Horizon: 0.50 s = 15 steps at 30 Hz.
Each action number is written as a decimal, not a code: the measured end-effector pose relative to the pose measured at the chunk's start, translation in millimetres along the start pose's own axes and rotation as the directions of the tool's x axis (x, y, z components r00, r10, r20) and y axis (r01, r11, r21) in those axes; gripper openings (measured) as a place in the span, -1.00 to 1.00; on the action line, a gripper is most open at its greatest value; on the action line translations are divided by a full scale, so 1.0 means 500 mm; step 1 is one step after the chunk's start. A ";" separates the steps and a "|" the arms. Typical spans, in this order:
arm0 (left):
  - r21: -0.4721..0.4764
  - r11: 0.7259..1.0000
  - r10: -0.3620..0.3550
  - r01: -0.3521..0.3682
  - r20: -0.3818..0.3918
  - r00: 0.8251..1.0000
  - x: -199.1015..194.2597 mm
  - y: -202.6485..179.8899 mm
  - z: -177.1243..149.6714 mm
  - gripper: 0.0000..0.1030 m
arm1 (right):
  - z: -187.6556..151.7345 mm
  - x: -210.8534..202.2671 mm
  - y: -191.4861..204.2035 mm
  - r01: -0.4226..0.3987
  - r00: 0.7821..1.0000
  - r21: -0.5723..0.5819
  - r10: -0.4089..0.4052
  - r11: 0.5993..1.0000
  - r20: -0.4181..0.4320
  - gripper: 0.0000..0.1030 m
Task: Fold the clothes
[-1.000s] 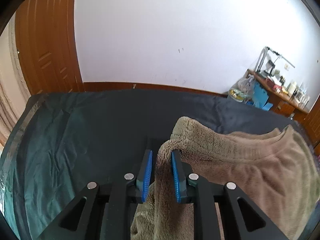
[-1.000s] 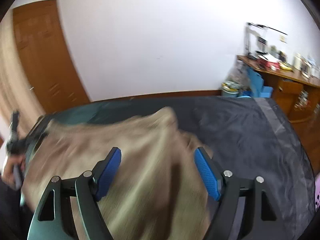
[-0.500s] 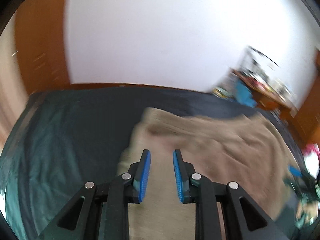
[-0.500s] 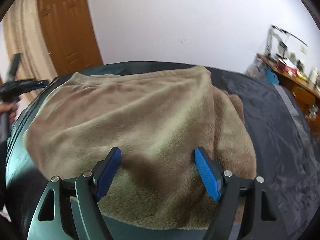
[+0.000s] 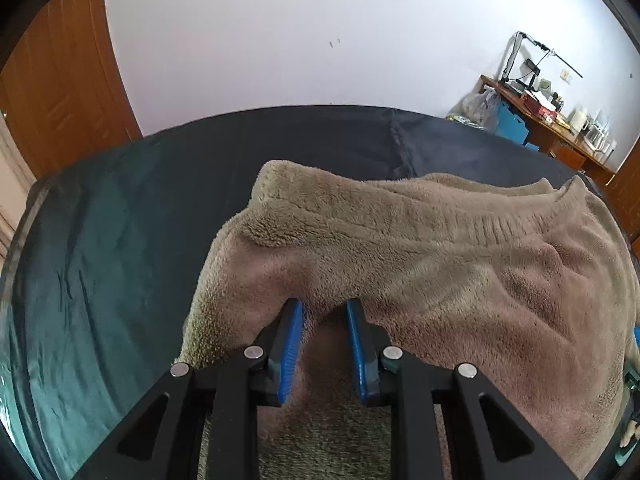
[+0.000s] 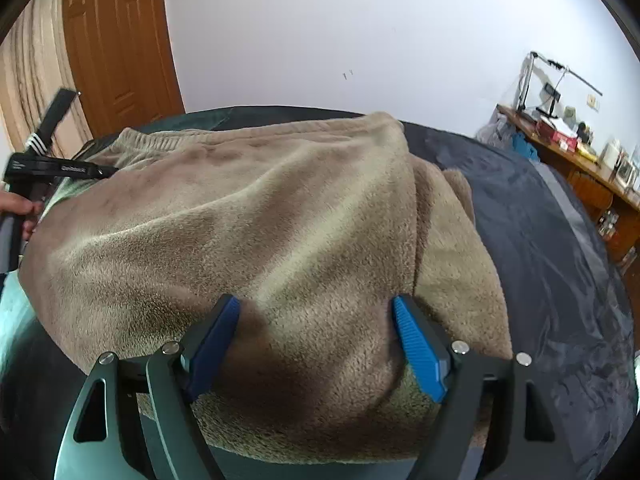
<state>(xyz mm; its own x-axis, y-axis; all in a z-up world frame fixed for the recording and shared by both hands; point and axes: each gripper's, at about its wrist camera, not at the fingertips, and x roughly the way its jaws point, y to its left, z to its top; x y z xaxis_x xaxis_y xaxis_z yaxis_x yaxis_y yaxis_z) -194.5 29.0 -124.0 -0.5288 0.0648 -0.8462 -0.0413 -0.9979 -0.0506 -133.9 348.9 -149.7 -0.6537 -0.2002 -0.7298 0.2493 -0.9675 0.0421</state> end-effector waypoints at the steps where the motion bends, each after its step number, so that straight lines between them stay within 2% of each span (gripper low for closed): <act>1: 0.027 0.999 0.029 -0.029 0.008 1.000 0.003 -0.010 -0.001 -0.53 | -0.001 0.001 -0.003 -0.004 1.000 0.004 0.004 1.000 -0.001 0.59; 5: 0.072 0.993 0.091 -0.093 0.025 0.996 0.010 -0.032 -0.001 -0.53 | -0.002 0.003 0.005 0.014 1.000 -0.020 -0.014 1.000 -0.002 0.59; 10: 0.059 0.994 0.085 -0.087 0.040 0.996 -0.038 -0.046 -0.017 -0.53 | -0.002 0.004 0.005 0.014 1.000 -0.018 -0.014 1.000 0.003 0.61; 15: 0.095 0.994 -0.052 0.045 0.075 0.996 -0.130 -0.088 -0.067 -0.53 | -0.004 0.005 0.007 0.017 1.000 -0.022 -0.017 1.000 0.002 0.62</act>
<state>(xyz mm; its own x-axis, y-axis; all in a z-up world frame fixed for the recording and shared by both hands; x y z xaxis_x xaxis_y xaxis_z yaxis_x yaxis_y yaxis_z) -129.6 68.4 -84.5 -0.5878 0.1171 -0.8005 -0.1454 -0.9887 -0.0378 -133.1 345.5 -152.6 -0.6597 -0.1837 -0.7287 0.2538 -0.9672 0.0141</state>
